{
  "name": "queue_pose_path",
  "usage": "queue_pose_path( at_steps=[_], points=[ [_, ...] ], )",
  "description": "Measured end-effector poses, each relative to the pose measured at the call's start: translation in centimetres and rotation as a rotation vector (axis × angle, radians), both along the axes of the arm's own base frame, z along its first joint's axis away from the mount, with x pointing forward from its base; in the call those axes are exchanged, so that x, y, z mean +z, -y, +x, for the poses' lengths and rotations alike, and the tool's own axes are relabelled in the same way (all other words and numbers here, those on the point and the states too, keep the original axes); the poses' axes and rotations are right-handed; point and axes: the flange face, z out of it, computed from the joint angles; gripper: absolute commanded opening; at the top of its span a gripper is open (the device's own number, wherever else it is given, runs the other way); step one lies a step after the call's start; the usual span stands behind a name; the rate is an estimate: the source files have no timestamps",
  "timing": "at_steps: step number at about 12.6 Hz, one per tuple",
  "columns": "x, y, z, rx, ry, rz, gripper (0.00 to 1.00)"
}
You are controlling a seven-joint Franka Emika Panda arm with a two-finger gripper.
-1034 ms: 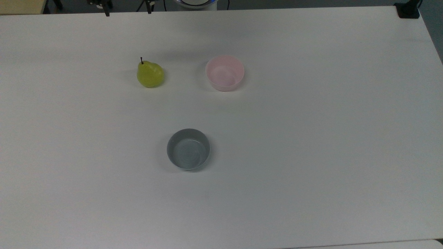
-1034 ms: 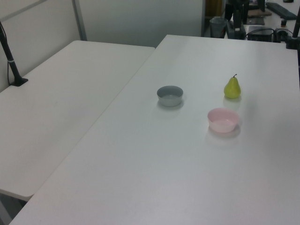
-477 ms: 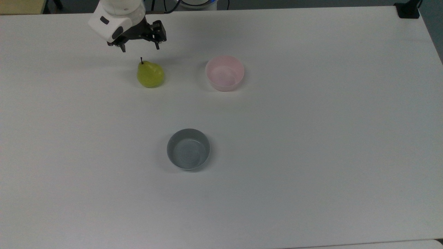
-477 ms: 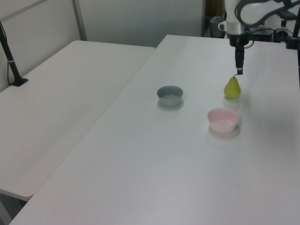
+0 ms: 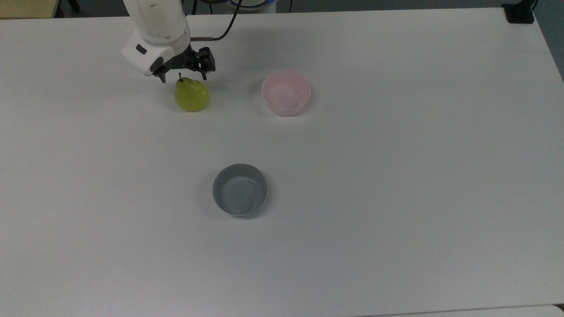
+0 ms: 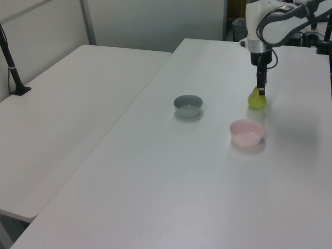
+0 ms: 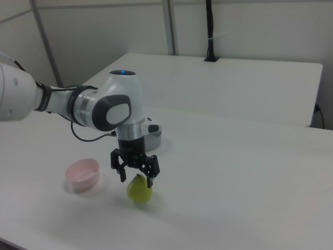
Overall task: Place the pear in the bowl
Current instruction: 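Lower the open gripper over the yellow-green pear, then close the gripper on the pear and lift it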
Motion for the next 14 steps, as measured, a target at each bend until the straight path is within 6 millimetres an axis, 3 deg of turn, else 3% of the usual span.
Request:
queue_pose_path(
  at_steps=[3, 5, 9, 14],
  points=[
    [-1.8, -0.1, 0.5, -0.022, -0.001, -0.003, 1.00],
    [-3.1, -0.4, 0.8, -0.038, -0.006, -0.004, 0.94],
    [-4.1, -1.2, 1.5, -0.037, 0.007, -0.012, 0.64],
    [-3.7, -1.3, 1.7, -0.036, 0.001, -0.012, 0.62]
  ],
)
